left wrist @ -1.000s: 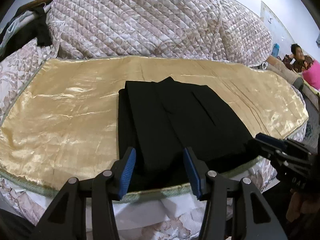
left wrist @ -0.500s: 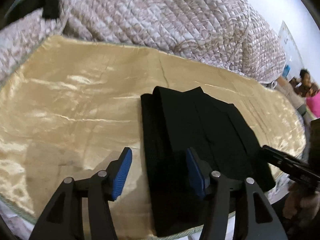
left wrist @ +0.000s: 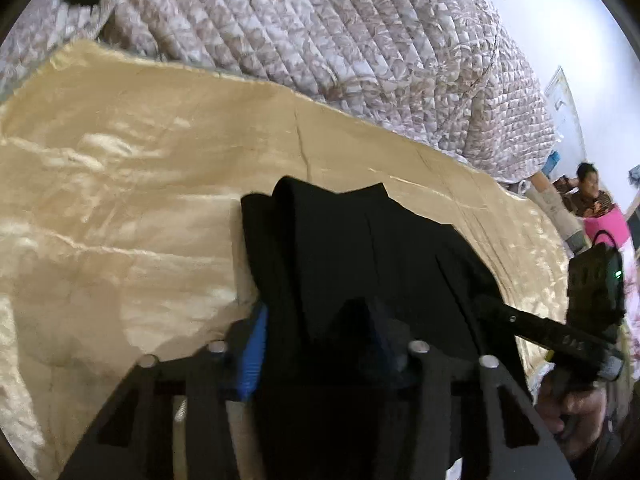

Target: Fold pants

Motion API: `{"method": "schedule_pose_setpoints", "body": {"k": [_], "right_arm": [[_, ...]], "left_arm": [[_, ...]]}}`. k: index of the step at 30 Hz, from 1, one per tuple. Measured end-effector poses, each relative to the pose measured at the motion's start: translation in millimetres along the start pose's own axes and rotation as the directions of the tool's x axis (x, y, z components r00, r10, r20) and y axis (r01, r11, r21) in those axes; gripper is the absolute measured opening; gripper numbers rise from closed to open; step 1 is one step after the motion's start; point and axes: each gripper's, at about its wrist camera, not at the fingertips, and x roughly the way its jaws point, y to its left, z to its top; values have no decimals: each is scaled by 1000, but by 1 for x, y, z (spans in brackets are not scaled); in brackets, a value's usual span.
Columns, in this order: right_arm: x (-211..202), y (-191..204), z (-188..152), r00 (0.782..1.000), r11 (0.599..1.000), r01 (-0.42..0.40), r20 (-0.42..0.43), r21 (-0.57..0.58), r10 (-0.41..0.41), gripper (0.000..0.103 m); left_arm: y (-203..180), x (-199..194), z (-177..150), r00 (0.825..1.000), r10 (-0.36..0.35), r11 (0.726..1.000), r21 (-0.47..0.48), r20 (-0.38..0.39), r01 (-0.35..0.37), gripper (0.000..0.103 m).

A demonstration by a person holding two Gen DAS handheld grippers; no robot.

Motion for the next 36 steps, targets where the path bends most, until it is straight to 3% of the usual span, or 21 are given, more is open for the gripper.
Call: {"method": "schedule_pose_setpoints", "body": {"k": [4, 9, 14, 18, 21, 23, 25, 27, 32, 34, 35, 36], "right_arm": [[-8, 9, 6, 1000, 1000, -24, 17, -8, 24, 19], [-16, 33, 36, 996, 996, -74, 54, -54, 77, 16], [12, 38, 87, 997, 995, -53, 55, -82, 58, 16], [48, 28, 117, 999, 996, -8, 34, -92, 12, 17], [77, 11, 125, 995, 993, 96, -19, -75, -98, 25], [77, 7, 121, 988, 984, 151, -23, -95, -154, 27], [63, 15, 114, 976, 966, 216, 16, -145, -216, 27], [46, 29, 106, 967, 947, 256, 71, -194, -246, 27], [25, 52, 69, 959, 924, 278, 121, -262, -255, 27], [37, 52, 52, 964, 922, 266, 58, -282, -260, 27], [47, 49, 45, 958, 913, 278, 21, -298, -284, 27], [46, 49, 43, 957, 909, 284, 38, -304, -286, 27]], "left_arm": [[1, -14, 15, 999, -31, 999, -29, 25, 32, 23], [-6, -23, 55, 997, -26, 999, 39, 72, 23, 18], [15, 0, 103, 996, 25, 998, 56, 89, -30, 18], [38, 37, 123, 990, 116, 991, 62, 81, -121, 16], [51, 58, 119, 981, 196, 978, 65, 10, -196, 16], [49, 48, 112, 979, 199, 977, 76, 32, -201, 16], [36, 34, 108, 974, 217, 970, 98, 58, -222, 16], [20, 15, 104, 976, 191, 973, 112, 107, -202, 16], [-9, 1, 70, 984, 140, 980, 129, 109, -153, 16], [-9, 17, 54, 982, 183, 972, 141, 39, -187, 17], [-9, 20, 47, 976, 213, 965, 146, 37, -216, 17], [-10, 16, 43, 973, 221, 961, 155, 64, -229, 18]]}}
